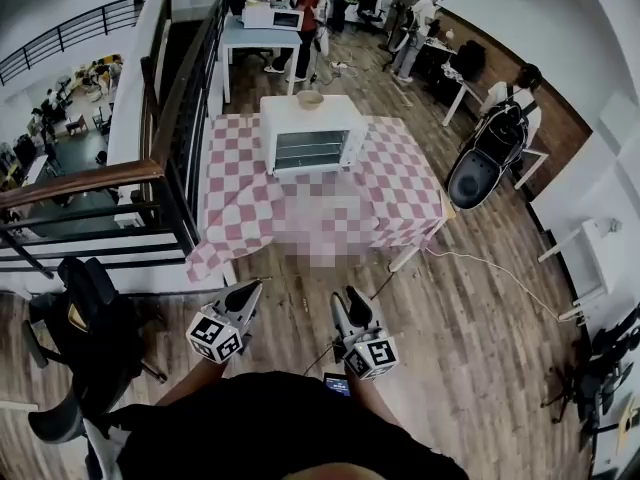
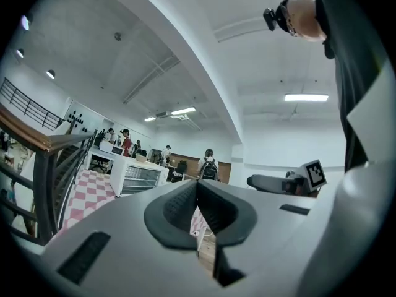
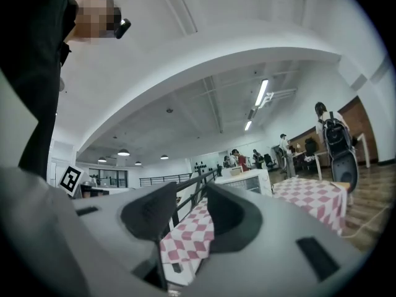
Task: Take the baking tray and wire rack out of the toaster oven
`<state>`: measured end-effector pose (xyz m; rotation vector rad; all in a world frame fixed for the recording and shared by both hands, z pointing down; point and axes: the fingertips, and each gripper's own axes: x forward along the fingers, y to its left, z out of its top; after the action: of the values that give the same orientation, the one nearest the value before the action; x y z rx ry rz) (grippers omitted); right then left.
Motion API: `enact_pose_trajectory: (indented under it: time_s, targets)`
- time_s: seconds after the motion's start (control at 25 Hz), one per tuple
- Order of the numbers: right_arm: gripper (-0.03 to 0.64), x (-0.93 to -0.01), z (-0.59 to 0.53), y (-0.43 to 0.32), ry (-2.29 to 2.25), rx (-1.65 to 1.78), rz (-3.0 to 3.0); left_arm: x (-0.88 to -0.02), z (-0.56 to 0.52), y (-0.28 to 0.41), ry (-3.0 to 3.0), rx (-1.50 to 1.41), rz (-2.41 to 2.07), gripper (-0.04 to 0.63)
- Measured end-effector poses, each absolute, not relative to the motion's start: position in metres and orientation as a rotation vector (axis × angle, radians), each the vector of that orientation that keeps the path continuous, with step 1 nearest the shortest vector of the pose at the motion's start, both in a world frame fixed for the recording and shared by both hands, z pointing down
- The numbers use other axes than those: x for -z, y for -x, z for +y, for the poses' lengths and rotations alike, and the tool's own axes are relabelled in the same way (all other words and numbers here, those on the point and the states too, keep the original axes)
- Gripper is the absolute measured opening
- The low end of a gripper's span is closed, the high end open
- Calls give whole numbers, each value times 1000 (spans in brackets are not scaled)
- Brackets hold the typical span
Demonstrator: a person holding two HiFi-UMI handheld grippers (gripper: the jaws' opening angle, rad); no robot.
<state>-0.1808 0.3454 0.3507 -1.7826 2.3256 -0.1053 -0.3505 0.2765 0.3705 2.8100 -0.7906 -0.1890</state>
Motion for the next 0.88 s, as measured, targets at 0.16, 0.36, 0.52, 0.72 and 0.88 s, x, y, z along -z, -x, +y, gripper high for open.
enact_pose_trajectory:
  time_s: [0.16,0.36,0.52,0.72,0.88]
  targets:
    - [157,-364,353,174,1810,151,2342,-370,287,344,-2810,171,-806,-6]
    - [157,-366,358,164,1798,118,2336,-374,296,332,-2877,60,-842,-6]
    - [156,-374,355,157,1835,87,2377,-370,297,335,-2878,41,-903,-6]
    - [156,-376,358,152,1810,39,2410,-371,306,334,-2854,15,-956,-6]
    - [157,-386,373,142,1772,68,2411,-371,317,322,-2840,14,-959,-6]
